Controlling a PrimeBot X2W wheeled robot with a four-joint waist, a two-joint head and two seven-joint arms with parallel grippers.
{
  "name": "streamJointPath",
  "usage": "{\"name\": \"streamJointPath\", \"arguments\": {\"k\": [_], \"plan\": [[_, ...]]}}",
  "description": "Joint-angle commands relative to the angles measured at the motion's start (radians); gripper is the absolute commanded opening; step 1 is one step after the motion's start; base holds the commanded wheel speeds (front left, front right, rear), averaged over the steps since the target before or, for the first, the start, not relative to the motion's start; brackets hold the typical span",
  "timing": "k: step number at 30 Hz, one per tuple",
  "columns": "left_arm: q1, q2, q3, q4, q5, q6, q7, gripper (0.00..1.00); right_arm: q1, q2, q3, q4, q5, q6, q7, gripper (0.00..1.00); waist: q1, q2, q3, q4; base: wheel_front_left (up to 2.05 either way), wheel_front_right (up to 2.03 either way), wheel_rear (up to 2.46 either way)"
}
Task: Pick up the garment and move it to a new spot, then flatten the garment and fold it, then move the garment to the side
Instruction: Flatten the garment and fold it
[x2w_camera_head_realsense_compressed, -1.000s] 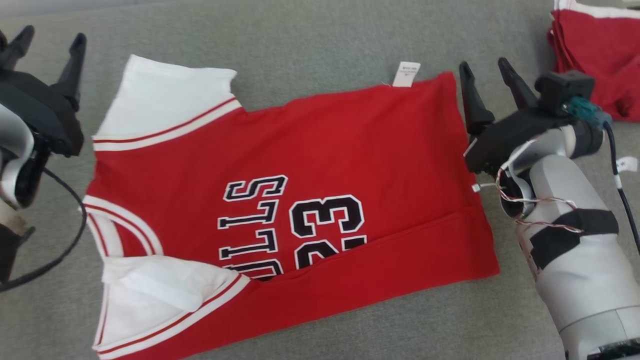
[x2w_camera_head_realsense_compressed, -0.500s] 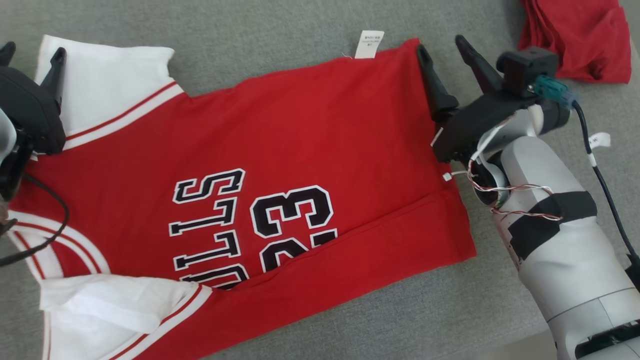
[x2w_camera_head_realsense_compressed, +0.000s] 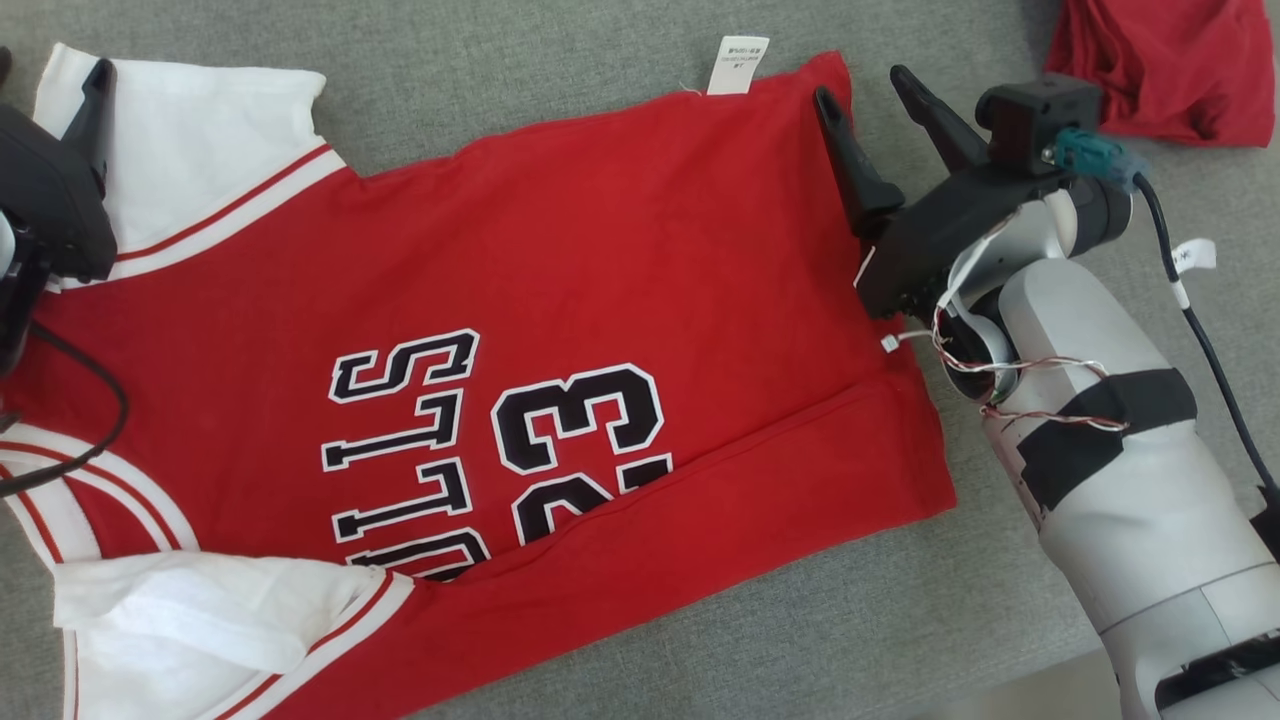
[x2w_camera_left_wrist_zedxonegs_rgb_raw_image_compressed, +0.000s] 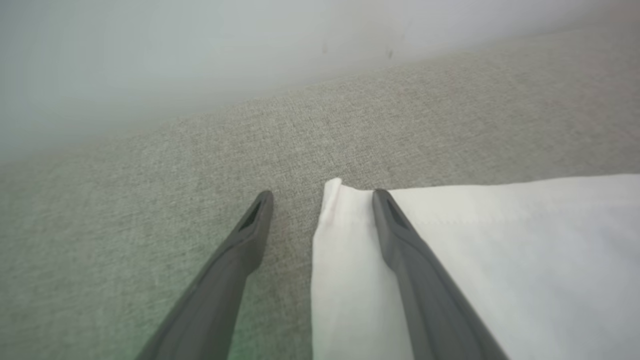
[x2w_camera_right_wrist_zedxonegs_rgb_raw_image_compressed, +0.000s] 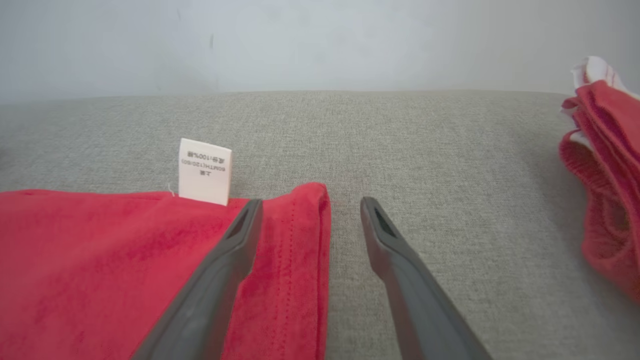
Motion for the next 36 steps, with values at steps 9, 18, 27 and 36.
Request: {"name": "streamJointPath", "arguments": {"k": [9, 18, 27, 36], "plan": [[-0.012, -0.03, -0.055, 0.029, -0.088, 0.002, 0.056, 0.8, -0.07, 0.028, -0.002, 0.08, 0.019, -0.003, 0.035, 0.39, 0.0001, -0.0001, 0.035, 0.024, 0.0, 0.0, 0.0], [-0.024, -0.03, -0.101, -0.023, -0.147, 0.002, -0.012, 0.0, -0.107, 0.003, -0.006, 0.146, 0.002, -0.003, -0.053, 0.0, 0.0001, -0.0001, -0.009, 0.064, 0.0, 0.0, 0.0], [0.022, -0.055, -0.121, -0.117, -0.218, 0.002, -0.185, 0.0, -0.035, -0.033, 0.01, 0.218, 0.003, -0.003, -0.134, 0.0, 0.0001, -0.0001, -0.085, 0.126, 0.0, 0.0, 0.0], [0.187, -0.055, -0.127, -0.243, -0.261, 0.002, -0.309, 0.0, 0.087, -0.074, 0.004, 0.244, 0.027, -0.003, -0.211, 0.0, 0.0001, -0.0001, -0.2, 0.2, 0.0, 0.0, 0.0]]}}
